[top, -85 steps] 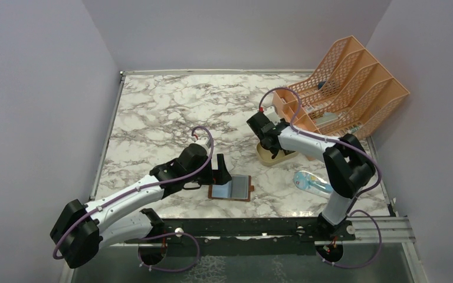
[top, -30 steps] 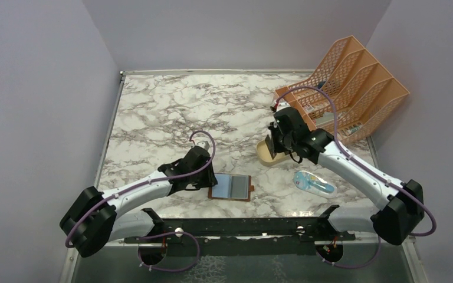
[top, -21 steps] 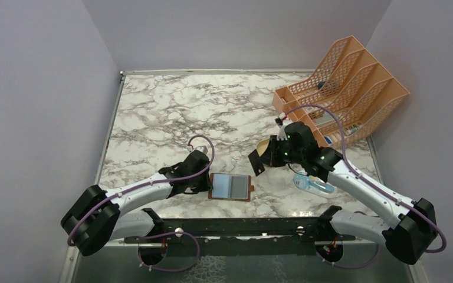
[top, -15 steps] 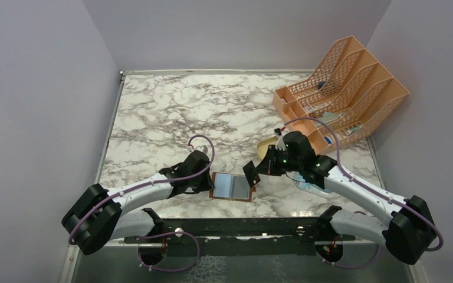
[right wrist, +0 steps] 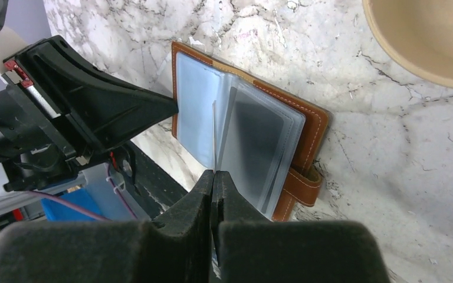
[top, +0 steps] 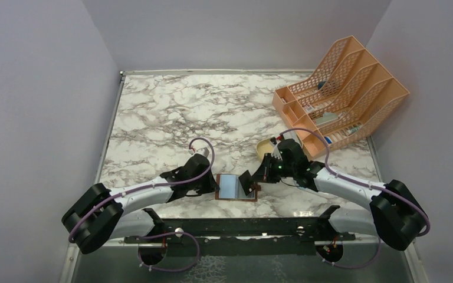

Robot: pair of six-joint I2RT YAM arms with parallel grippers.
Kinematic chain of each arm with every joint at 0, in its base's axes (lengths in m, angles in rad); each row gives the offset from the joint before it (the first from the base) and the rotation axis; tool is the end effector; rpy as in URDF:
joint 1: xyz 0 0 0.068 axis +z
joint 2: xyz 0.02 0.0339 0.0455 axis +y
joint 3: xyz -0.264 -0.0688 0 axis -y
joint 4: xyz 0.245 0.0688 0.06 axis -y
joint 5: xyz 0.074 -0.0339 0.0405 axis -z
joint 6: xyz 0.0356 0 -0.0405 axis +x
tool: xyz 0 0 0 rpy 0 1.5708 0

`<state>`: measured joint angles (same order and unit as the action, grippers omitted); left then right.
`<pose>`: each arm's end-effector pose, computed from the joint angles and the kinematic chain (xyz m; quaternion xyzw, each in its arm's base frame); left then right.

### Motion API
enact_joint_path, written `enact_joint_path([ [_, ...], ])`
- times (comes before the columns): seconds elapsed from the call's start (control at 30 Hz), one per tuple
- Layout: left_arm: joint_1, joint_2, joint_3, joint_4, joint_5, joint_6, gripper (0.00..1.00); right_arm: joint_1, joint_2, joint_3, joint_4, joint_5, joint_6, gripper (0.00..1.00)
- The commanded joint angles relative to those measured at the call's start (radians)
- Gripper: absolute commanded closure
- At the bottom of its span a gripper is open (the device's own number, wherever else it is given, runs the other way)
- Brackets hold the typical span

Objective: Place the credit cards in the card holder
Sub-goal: Insert the credit card into the card holder.

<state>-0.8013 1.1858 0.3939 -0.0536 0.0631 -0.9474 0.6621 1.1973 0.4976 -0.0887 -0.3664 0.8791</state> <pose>0.1433 -0.1512 0.1440 -0.0570 0.9328 -0.2909 0.2048 0.1699 0.1486 0.1714 0.0294 0.9112 0.3820 0.1517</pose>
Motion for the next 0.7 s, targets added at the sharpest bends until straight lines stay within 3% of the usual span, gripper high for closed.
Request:
enact_joint_path([
  [0.0,-0.024,-0.004,-0.046,-0.014,0.027,-0.034,1.0,0.01,0.035,-0.027,0.137,-0.055,0.018,0.99],
  [0.67,-0.056,-0.011,-0.072,0.018,0.023,-0.069,1.0,0.024,0.121,-0.125,0.317,-0.049,0.018,0.99],
])
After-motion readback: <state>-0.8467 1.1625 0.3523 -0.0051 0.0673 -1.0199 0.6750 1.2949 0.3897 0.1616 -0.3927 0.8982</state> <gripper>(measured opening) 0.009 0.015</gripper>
